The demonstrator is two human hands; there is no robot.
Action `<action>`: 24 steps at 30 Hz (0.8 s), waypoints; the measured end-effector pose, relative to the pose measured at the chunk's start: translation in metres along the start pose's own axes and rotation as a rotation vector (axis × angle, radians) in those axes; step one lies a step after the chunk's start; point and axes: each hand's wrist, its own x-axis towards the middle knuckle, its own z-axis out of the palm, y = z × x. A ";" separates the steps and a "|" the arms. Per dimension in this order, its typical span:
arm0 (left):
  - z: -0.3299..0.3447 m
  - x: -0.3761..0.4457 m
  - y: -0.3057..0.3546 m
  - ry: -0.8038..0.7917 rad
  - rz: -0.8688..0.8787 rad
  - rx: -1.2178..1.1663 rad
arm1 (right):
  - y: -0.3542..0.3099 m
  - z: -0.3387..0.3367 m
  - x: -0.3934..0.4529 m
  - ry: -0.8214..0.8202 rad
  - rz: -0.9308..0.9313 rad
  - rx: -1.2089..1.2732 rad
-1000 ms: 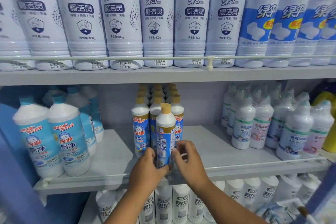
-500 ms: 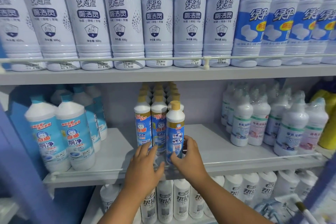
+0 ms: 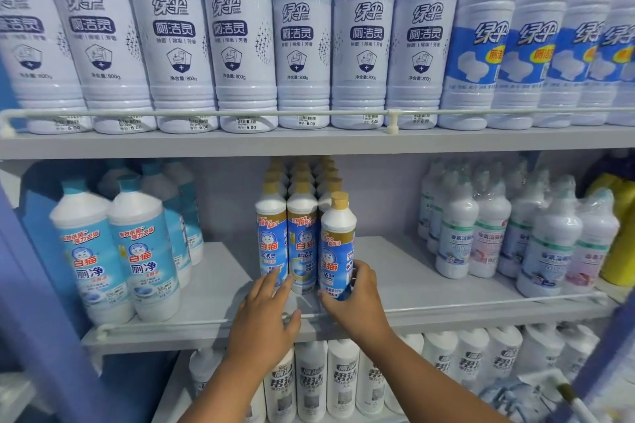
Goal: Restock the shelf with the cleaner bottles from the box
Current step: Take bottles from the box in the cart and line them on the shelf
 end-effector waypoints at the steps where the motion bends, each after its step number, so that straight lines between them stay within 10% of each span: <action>1: 0.000 0.000 0.001 0.000 0.003 -0.001 | -0.001 -0.001 0.001 0.012 0.011 -0.010; 24: -0.011 0.024 -0.013 0.290 -0.172 -0.189 | 0.007 -0.013 0.007 -0.043 0.033 -0.077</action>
